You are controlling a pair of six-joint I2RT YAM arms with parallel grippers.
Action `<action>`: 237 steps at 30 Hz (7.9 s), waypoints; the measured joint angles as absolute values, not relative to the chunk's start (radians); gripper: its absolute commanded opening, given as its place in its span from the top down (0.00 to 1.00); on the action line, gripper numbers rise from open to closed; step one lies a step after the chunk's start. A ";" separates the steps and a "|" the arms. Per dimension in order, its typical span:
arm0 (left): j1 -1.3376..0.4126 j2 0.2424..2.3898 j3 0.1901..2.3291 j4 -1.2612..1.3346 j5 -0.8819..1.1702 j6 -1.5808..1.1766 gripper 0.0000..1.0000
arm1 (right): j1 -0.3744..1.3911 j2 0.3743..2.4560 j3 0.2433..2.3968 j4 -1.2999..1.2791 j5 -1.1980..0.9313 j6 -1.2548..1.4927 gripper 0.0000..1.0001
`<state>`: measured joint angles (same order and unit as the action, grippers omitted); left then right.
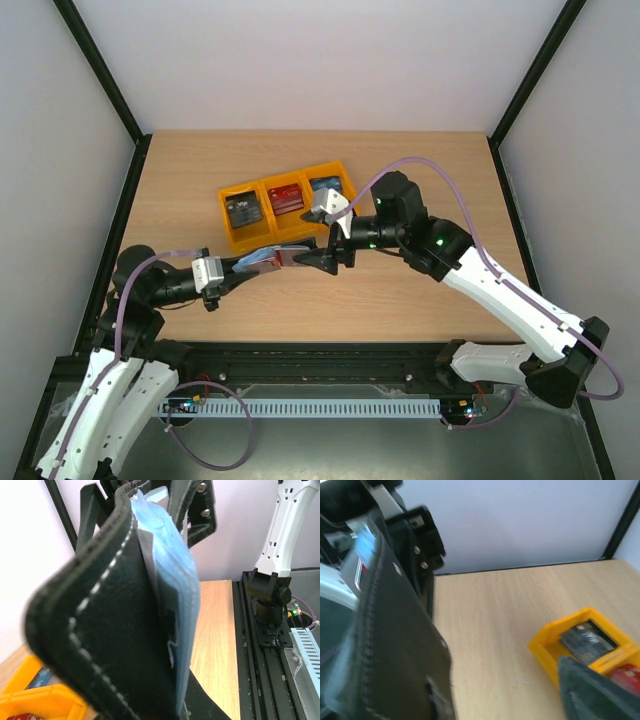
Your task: Take the credit cards out of the card holder
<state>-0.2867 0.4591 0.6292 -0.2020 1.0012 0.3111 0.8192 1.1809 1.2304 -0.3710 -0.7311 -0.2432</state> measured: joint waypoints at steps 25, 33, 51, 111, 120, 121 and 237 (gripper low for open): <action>-0.287 0.440 0.439 0.098 0.828 -0.294 0.98 | 0.824 1.243 1.219 -0.316 -0.694 -0.020 0.50; -0.287 0.552 0.442 -0.078 0.519 -0.458 0.98 | 0.823 1.278 1.227 -0.323 -0.441 0.074 0.71; -0.287 0.460 0.373 0.253 0.834 -0.451 0.98 | 0.876 1.389 1.212 -0.174 -0.841 0.076 0.80; -0.311 0.453 0.256 0.370 0.638 -0.520 0.98 | 0.751 1.203 1.173 -0.274 -0.797 0.011 0.98; -0.199 0.347 0.189 0.218 0.330 -0.678 0.98 | 0.723 1.243 1.209 -0.196 -0.559 0.249 0.98; -0.191 0.337 0.189 0.202 0.302 -0.688 0.98 | 0.722 1.252 1.218 -0.186 -0.517 0.289 0.99; 0.059 0.012 0.142 -0.202 0.065 -1.086 0.98 | 0.804 2.396 2.054 -0.634 -0.002 0.643 0.97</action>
<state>0.0589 0.0124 0.1421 -0.2016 0.0654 -1.0859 0.8040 2.3962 2.0541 -0.6342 -0.0025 0.6426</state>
